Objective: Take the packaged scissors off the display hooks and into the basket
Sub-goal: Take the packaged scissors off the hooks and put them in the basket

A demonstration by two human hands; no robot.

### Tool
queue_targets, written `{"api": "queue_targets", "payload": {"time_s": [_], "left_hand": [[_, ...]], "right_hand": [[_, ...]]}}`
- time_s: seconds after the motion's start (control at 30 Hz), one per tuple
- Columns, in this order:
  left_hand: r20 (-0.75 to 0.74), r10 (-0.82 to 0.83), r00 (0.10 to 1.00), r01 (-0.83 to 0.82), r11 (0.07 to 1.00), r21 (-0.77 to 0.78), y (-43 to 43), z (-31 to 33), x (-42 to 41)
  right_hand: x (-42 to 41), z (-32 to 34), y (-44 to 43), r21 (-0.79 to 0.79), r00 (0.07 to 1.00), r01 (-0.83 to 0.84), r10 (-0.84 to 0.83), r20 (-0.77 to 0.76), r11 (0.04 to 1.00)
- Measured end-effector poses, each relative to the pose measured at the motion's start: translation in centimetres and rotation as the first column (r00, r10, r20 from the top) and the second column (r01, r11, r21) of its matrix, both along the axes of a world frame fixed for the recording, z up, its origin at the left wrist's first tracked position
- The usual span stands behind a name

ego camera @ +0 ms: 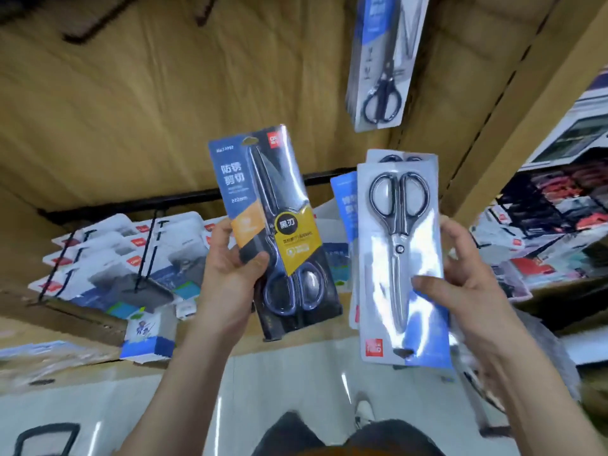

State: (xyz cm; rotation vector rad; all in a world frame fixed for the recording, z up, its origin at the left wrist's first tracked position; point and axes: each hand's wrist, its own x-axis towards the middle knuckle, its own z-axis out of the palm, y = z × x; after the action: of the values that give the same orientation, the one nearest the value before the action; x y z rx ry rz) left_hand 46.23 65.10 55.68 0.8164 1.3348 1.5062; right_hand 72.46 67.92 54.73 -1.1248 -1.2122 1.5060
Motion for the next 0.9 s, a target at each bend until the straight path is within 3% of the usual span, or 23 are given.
{"api": "queue_targets", "payload": {"time_s": [0.2,0.3,0.47,0.57,0.67,0.9], "left_hand": [[-0.005,0.125,0.992,-0.125,0.992,0.010,0.8,1.7,1.5],[-0.021,0.214,0.977,-0.213,0.977,0.016,1.2,3.0,1.7],[-0.190,0.318,0.929,-0.304,0.947,0.102,2.0,4.0,0.6],[-0.194,0.355,0.915,-0.323,0.930,0.176,2.6,5.0,-0.4],[-0.197,0.346,0.917,-0.302,0.927,0.221,3.1,5.5,-1.4],[-0.235,0.132,0.963,-0.058,0.952,0.301,5.1,6.3,-1.2]], "right_hand": [[-0.2,1.2,4.0,0.027,0.983,-0.148,0.150,-0.101,0.989],[-1.5,2.0,5.3,0.027,0.973,-0.147,0.149,-0.175,0.989],[-3.8,2.8,6.7,0.015,0.969,-0.169,0.169,-0.178,0.986],[-5.5,3.1,7.2,-0.007,0.959,-0.153,0.146,-0.243,0.988],[-6.5,3.7,7.5,-0.040,0.941,-0.149,0.129,-0.314,0.988],[-4.4,4.5,8.6,0.040,0.968,-0.034,0.043,-0.247,0.999]]}}
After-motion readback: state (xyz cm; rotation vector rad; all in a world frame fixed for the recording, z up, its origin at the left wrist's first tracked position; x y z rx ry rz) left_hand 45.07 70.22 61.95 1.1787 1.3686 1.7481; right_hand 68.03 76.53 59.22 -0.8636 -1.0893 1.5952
